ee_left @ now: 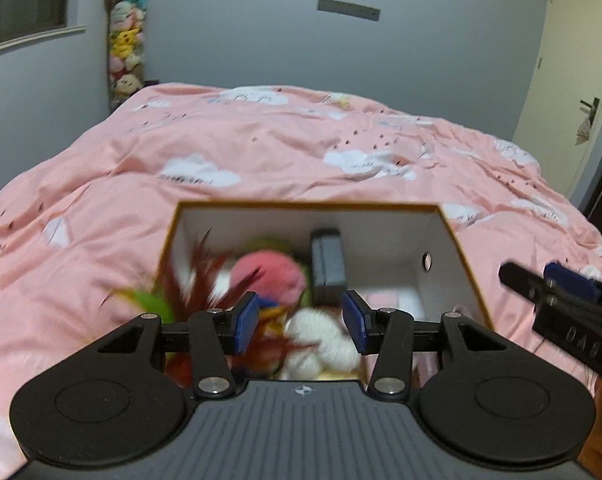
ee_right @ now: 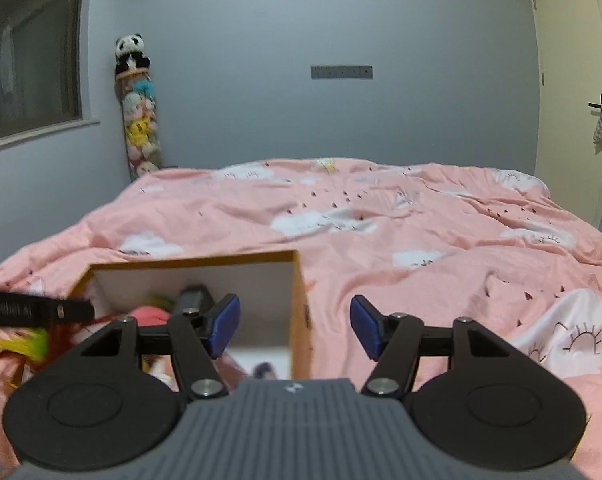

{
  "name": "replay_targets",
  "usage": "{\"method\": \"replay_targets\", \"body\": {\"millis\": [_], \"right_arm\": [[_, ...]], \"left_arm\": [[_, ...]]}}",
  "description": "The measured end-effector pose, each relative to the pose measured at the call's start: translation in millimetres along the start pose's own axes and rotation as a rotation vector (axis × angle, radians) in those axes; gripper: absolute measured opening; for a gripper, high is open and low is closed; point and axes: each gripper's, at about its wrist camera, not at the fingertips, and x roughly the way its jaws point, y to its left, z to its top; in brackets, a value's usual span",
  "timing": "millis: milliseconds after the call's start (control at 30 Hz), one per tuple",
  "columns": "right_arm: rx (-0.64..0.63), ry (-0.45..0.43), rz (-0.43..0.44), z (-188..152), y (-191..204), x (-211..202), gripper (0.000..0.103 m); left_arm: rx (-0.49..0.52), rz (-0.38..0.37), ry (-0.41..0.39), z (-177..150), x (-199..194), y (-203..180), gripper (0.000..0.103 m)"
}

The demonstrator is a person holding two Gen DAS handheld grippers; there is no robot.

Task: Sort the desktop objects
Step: 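Withdraw both grippers toward the gold box and round mirror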

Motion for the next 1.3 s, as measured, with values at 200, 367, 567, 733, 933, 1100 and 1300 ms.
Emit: {"method": "replay_targets", "body": {"millis": [200, 367, 567, 733, 933, 1100, 1300], "right_arm": [[-0.005, 0.027, 0.037, -13.2, 26.3, -14.7, 0.069], [-0.059, 0.101, 0.081, -31.0, 50.6, -20.4, 0.069], [-0.173, 0.219, 0.111, -49.2, 78.1, -20.2, 0.069], [-0.238, 0.355, 0.145, -65.6, 92.1, -16.0, 0.070], [-0.247, 0.520, 0.202, -86.1, 96.1, -4.2, 0.070], [-0.234, 0.653, 0.280, -103.5, 102.3, 8.7, 0.071], [-0.227, 0.703, 0.366, -116.6, 112.8, 12.5, 0.069]], "left_arm": [[0.041, 0.052, 0.079, -30.6, -9.9, 10.3, 0.054], [0.044, 0.078, 0.188, -59.6, -16.8, 21.9, 0.054], [0.056, 0.098, 0.311, -87.2, -21.6, 33.7, 0.054], [0.106, 0.094, 0.401, -105.8, -22.9, 34.3, 0.054], [0.128, 0.103, 0.485, -122.8, -25.0, 38.8, 0.054], [0.198, 0.104, 0.545, -138.5, -27.6, 39.3, 0.054], [0.252, 0.103, 0.572, -149.7, -31.7, 36.9, 0.054]]}}
